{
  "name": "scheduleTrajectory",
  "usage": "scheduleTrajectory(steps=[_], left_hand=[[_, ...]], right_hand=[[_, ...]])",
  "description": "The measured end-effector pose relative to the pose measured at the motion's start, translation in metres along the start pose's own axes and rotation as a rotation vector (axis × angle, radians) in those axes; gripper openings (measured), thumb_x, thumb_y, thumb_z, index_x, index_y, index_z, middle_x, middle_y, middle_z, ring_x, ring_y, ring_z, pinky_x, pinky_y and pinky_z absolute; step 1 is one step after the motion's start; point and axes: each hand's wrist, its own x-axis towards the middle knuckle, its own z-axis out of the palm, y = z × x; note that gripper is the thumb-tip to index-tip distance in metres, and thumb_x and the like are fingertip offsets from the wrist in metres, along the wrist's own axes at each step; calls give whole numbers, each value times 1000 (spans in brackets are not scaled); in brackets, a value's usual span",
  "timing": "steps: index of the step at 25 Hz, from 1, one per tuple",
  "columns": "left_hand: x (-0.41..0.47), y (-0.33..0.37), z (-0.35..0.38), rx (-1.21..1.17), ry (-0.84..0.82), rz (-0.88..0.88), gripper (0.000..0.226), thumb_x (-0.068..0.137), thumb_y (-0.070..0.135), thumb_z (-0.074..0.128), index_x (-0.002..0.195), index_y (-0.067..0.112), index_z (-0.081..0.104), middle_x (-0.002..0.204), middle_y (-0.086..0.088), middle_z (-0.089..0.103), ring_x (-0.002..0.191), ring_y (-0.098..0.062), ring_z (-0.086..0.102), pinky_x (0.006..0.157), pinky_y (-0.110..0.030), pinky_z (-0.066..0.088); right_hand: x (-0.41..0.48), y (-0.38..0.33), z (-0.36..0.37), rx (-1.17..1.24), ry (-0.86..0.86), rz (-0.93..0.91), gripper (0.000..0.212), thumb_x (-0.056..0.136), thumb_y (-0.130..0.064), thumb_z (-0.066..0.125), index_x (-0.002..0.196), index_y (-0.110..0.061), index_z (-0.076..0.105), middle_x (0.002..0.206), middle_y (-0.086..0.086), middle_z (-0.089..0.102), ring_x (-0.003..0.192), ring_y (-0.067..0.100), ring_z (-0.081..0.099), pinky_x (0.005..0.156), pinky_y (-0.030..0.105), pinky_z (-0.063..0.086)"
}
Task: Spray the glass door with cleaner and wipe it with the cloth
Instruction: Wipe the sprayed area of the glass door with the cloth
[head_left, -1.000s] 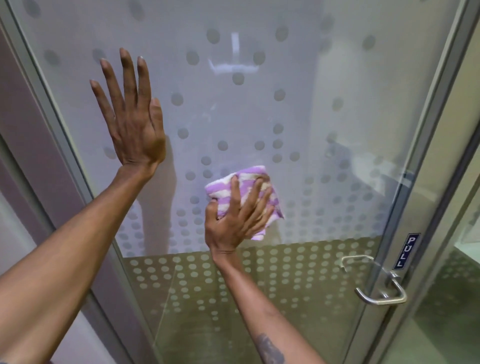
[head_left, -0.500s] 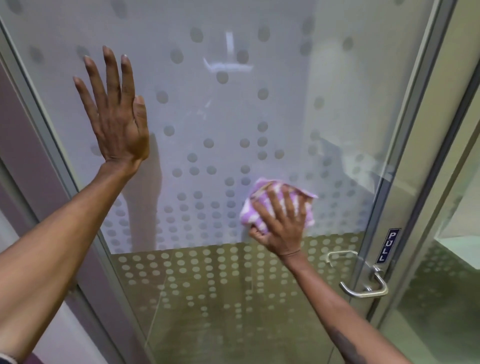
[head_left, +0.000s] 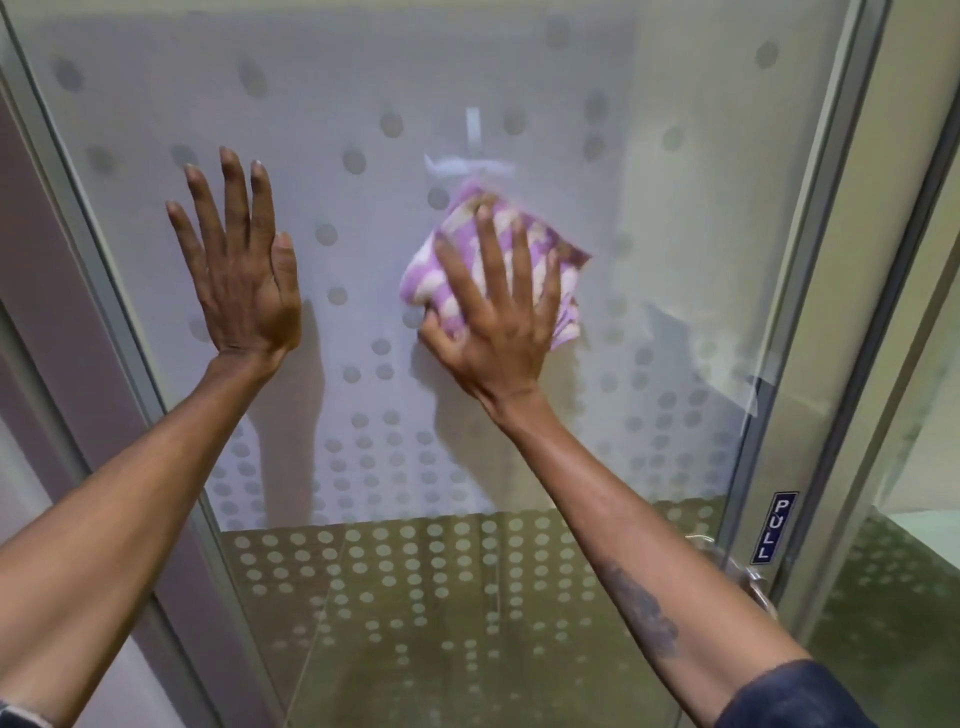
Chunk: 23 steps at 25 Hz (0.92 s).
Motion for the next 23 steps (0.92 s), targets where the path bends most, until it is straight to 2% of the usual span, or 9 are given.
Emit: scheduleTrajectory(steps=[2,4,7,9,12,15,18,20,23], left_hand=[[1,-2,0,-5,0,13,58,109,34,19,164,27,1,173,-9,14,156,-19,-6,127,-47,-9],[2,-2,0,-16,-5,15,58,109,34,19,164,27,2,173,-8,15,157,-20,-4,127,-49,-7],[1,1,0,-26,-4,8,58,110,33,20,165,25,5,173,-7,14,159,-25,-1,127,-52,-4],[-1,2,0,-32,-2,10,58,110,31,22,165,23,8,172,-8,15,160,-35,6,127,-55,-1],[2,3,-2,-37,-22,8,58,109,28,25,165,19,11,172,-10,17,158,-42,13,127,-58,2],[2,4,-5,-38,-36,3,58,109,26,29,164,17,15,171,-11,19,157,-43,14,127,-60,6],[2,2,-6,-49,-58,11,58,109,27,30,164,16,16,171,-12,19,157,-43,14,127,-61,7],[2,2,-6,-69,-55,-1,58,109,26,31,164,17,16,171,-11,19,157,-43,14,126,-60,6],[0,2,-6,-71,-58,-12,57,109,26,30,164,18,16,171,-10,19,158,-42,14,126,-59,5]], right_hand=[[-41,25,-17,-10,-135,-223,54,94,-49,54,143,-28,63,155,12,54,147,42,46,117,66,32],[-58,73,-39,-85,-168,-273,56,93,-49,61,143,-26,63,154,14,54,144,46,47,116,69,34],[-25,130,-56,-218,-97,-69,63,88,-49,66,147,-27,58,158,17,49,146,46,43,116,70,32],[30,138,-52,-240,-2,75,65,86,-47,66,148,-32,56,159,15,48,148,41,43,118,66,33],[104,89,-27,-227,86,171,64,84,-58,62,143,-33,62,155,14,54,145,40,49,118,61,37],[119,5,4,-115,109,43,59,80,-53,64,134,-30,70,147,15,61,138,43,56,115,64,39],[79,-44,14,-9,7,-137,61,82,-49,65,139,-27,67,151,14,58,143,41,51,120,62,30],[34,-54,16,28,-108,-245,63,87,-51,65,144,-23,63,156,15,53,146,44,45,124,60,20],[-46,-66,15,96,-264,-386,56,94,-49,61,143,-24,62,159,11,49,149,41,41,126,61,13]])
